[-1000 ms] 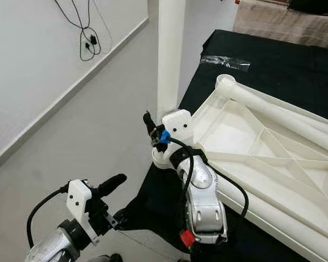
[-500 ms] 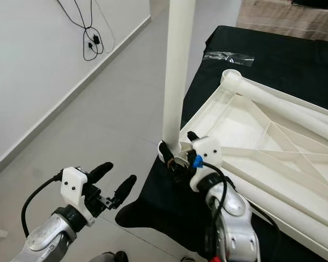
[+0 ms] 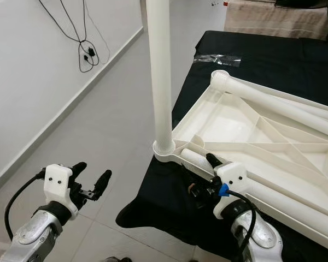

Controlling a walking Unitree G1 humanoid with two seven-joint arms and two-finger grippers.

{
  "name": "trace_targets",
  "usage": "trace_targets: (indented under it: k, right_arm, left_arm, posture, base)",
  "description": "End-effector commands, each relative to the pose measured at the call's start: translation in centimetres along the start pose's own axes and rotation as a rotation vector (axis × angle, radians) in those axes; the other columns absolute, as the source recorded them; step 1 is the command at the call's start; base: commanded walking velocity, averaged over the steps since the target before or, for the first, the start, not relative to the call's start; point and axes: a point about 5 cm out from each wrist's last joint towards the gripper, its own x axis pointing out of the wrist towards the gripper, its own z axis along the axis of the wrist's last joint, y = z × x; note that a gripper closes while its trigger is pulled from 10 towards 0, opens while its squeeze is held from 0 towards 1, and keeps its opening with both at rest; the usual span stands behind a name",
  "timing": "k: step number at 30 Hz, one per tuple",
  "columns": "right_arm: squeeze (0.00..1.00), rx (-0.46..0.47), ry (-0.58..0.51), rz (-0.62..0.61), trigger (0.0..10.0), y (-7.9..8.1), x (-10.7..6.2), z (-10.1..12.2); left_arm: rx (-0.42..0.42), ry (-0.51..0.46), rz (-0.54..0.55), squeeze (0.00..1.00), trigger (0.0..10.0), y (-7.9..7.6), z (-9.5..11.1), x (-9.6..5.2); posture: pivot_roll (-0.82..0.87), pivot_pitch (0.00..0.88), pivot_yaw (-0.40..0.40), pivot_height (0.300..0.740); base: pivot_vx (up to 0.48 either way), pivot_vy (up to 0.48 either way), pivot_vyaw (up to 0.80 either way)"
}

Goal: Building children table

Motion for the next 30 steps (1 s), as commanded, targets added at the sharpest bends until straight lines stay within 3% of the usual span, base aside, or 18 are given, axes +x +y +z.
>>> trace_targets:
  k: [1,7,16,21,26,30]
  right_arm:
    - [0.0,0.094,-0.037,0.122,10.0,1.6,0.1,0.3]
    - [0.0,0.161,-0.057,0.239,10.0,1.4,-0.4,0.8]
    - [0.0,0.079,-0.007,0.224,10.0,1.0,0.3,0.3]
    - [0.0,-0.027,0.033,0.119,10.0,0.9,3.2,-0.7]
    - [0.0,-0.037,0.046,0.041,10.0,0.6,4.7,-1.1]
    - [0.0,-0.019,0.104,-0.016,10.0,0.2,5.5,-2.5]
  left_arm:
    - [0.014,0.032,0.031,0.0,10.0,0.7,-0.7,-0.3]
    - [0.021,0.035,0.023,0.0,10.0,0.7,-0.9,0.2]
    - [0.03,0.025,0.017,0.0,10.0,0.7,-0.9,0.9]
    - [0.02,0.014,0.041,0.0,10.0,0.9,-0.9,1.5]
    - [0.018,0.008,0.051,0.0,10.0,0.8,-1.0,1.6]
    - [-0.023,0.003,0.023,0.0,10.0,-0.1,-1.4,0.7]
  posture:
    - [-0.05,0.145,0.092,0.74]
    - [-0.06,0.135,0.095,0.74]
    - [-0.07,0.119,0.086,0.74]
    - [-0.06,0.094,0.07,0.74]
    - [-0.05,0.085,0.057,0.74]
    - [-0.04,0.086,0.048,0.74]
  base:
    - [0.0,0.48,0.0]
    - [0.0,0.48,0.0]
    - [0.0,0.48,0.0]
    - [0.0,0.48,0.0]
    - [0.0,0.288,0.0]
    - [0.25,0.0,0.0]
